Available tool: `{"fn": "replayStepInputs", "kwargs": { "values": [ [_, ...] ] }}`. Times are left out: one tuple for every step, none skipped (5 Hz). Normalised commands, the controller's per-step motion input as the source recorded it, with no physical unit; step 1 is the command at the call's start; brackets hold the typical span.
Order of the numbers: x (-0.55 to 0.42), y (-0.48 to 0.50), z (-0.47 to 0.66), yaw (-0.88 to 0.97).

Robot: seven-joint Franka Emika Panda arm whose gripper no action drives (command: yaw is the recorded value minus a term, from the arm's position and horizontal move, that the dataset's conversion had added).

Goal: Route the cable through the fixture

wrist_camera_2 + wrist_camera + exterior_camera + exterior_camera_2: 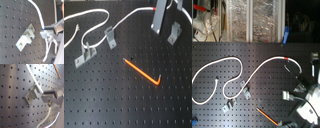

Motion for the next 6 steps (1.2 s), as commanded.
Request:
{"fn": "replayStepInputs", "kwargs": {
  "values": [
    [-0.059, -0.038, 0.09, 0.0],
    [-0.348, 0.067, 0.22, 0.21],
    [-0.139, 0.05, 0.0, 0.29],
    [-0.018, 0.022, 0.06, 0.03],
    [-0.076, -0.028, 0.4, 0.08],
    [0.0, 0.0, 0.02, 0.0]
  ]
}}
